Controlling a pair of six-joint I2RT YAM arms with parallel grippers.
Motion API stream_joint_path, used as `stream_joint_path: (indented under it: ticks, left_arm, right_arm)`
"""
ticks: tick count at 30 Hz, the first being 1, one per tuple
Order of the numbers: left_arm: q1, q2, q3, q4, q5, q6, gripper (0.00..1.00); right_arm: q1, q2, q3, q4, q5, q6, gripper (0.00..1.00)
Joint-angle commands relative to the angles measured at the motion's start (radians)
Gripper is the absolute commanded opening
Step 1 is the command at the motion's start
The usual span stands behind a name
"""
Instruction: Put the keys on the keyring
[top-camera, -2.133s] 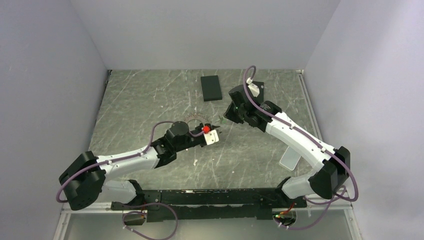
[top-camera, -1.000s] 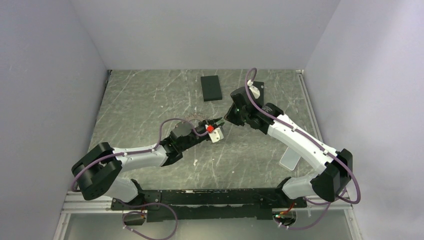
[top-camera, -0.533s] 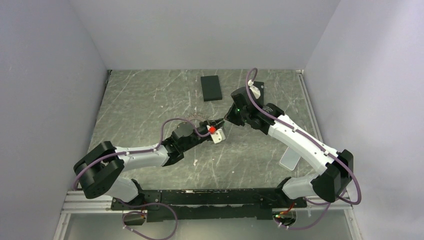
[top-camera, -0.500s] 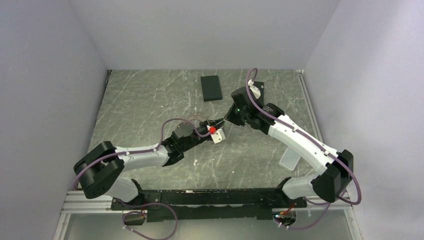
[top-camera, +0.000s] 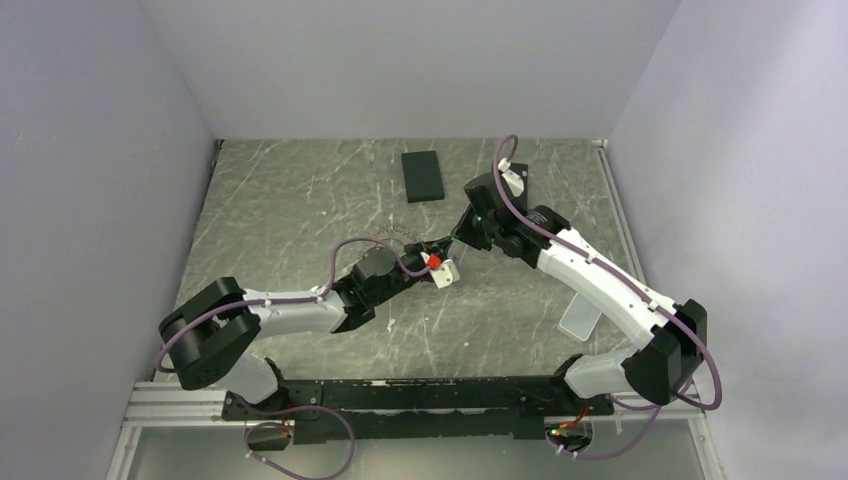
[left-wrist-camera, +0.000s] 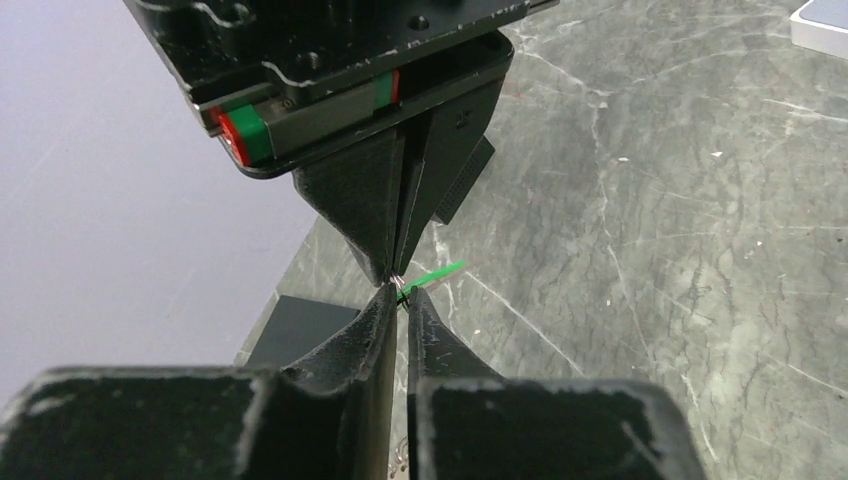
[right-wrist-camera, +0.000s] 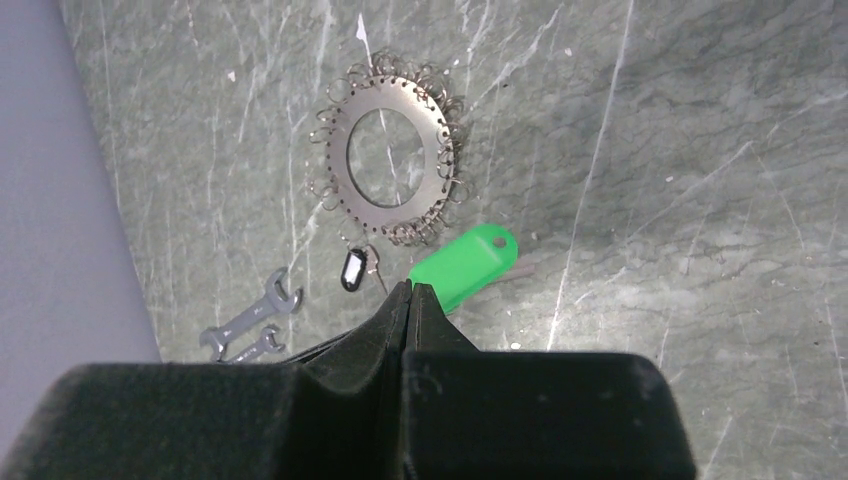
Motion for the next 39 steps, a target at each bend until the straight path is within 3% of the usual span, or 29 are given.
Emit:
stream_joint_path:
  ticks: [1, 5, 8, 14, 18, 19, 20, 21, 23, 26, 29, 31, 36, 39]
  left_arm:
    - [-0.014, 0.023, 0.032, 0.110, -0.068, 0.026, 0.09]
    - [-0.017, 0.030, 0.037, 0.119, -0.084, 0.020, 0.07]
    - [-0.019, 0.030, 0.042, 0.109, -0.092, 0.017, 0.00]
    - [-0.020, -0.002, 0.031, 0.087, -0.092, 0.000, 0.00]
    - [-0.020, -0.054, 0.032, -0.022, -0.013, -0.023, 0.00]
    - [-0.020, -0.068, 0.032, -0.053, 0.005, -0.031, 0.00]
    - [-0.021, -0.085, 0.028, -0.072, 0.020, -0.039, 0.00]
    - [-0.020, -0.104, 0.021, -0.086, 0.033, -0.048, 0.00]
    - [-0.020, -0.148, 0.003, -0.107, 0.051, -0.067, 0.00]
    - [-0.020, -0.229, -0.012, -0.175, 0.066, -0.093, 0.00]
    - [-0.021, -0.339, -0.025, -0.270, 0.086, -0.124, 0.00]
    - [-0.020, -0.413, -0.030, -0.347, 0.103, -0.146, 0.00]
    - [-0.020, -0.606, -0.014, -0.596, 0.085, -0.211, 0.00]
    - [-0.019, -0.723, 0.002, -0.726, 0.061, -0.301, 0.00]
  right_arm:
    - [0.006, -0.034, 0.000, 0.039, -0.023, -0.006, 0.00]
    - [0.009, -0.033, -0.004, 0.044, -0.023, -0.007, 0.00]
    - [0.011, -0.033, -0.005, 0.045, -0.020, -0.007, 0.00]
    - [0.014, -0.038, -0.022, 0.068, -0.023, -0.016, 0.00]
    - [0.014, -0.042, -0.036, 0.116, -0.040, -0.061, 0.02]
    - [0.013, -0.045, -0.038, 0.129, -0.046, -0.080, 0.08]
    - [0.013, -0.046, -0.038, 0.146, -0.059, -0.110, 0.29]
    - [0.012, -0.048, -0.037, 0.157, -0.070, -0.138, 0.42]
    - [0.012, -0.054, -0.035, 0.168, -0.078, -0.174, 0.58]
    - [0.011, -0.069, -0.047, 0.211, -0.065, -0.224, 0.75]
    - [0.011, -0.085, -0.088, 0.318, -0.082, -0.289, 0.83]
    - [0.011, -0.098, -0.137, 0.419, -0.070, -0.331, 0.95]
    - [0.009, -0.155, -0.224, 0.621, -0.053, -0.527, 0.92]
    - [-0.005, -0.210, -0.262, 0.722, -0.166, -0.626, 0.92]
